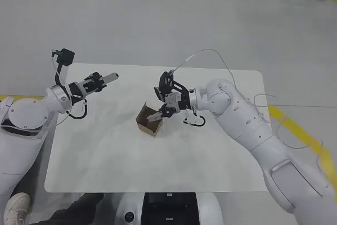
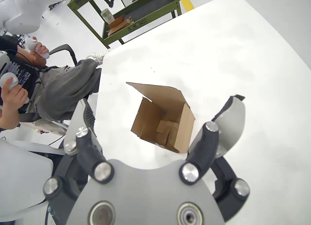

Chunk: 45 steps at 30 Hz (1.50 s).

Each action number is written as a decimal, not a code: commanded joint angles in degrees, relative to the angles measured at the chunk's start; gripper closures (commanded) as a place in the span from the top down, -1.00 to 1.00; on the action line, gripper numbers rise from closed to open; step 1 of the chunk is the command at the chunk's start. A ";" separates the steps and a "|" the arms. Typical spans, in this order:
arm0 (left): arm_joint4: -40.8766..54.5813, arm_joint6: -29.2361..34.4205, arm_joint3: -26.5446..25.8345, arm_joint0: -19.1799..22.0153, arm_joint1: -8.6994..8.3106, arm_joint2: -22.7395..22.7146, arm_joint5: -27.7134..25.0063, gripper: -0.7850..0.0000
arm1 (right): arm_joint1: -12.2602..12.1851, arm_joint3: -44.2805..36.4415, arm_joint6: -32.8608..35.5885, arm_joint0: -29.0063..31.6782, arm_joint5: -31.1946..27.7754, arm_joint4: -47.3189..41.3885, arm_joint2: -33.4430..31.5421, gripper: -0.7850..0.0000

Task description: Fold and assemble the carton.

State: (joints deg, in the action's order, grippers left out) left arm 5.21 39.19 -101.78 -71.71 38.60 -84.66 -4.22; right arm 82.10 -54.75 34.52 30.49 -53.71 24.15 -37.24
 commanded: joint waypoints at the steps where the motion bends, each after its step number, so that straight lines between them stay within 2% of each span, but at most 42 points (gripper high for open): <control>1: 0.00 0.00 0.00 0.00 0.00 0.00 0.00 1.00 | 1.00 1.90 -1.04 -1.49 -0.22 0.39 1.27 1.00; 8: 0.00 0.00 0.00 0.00 0.00 0.00 0.00 1.00 | 4.78 8.54 -2.86 -5.79 -1.35 1.10 5.69 1.00; 12: 0.00 0.00 0.00 0.00 0.00 0.00 0.00 1.00 | 6.79 12.24 -1.71 -7.23 -4.29 -2.27 7.83 1.00; 19: 0.00 0.00 0.00 0.00 0.00 0.00 0.00 1.00 | 8.05 14.65 2.10 -8.06 -4.29 -6.85 10.30 1.00; 28: 0.00 0.00 0.00 0.00 0.00 0.00 0.00 1.00 | 6.29 12.84 4.32 -6.73 -4.29 -9.45 10.32 1.00; 45: 0.00 0.00 0.00 0.00 0.00 0.00 0.00 1.00 | -0.90 0.04 8.79 0.85 -4.29 -9.41 7.42 1.00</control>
State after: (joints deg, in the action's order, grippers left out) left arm 5.21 39.18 -101.78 -71.71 38.60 -84.66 -4.22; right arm 81.57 -53.98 42.97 30.95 -58.00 14.77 -29.62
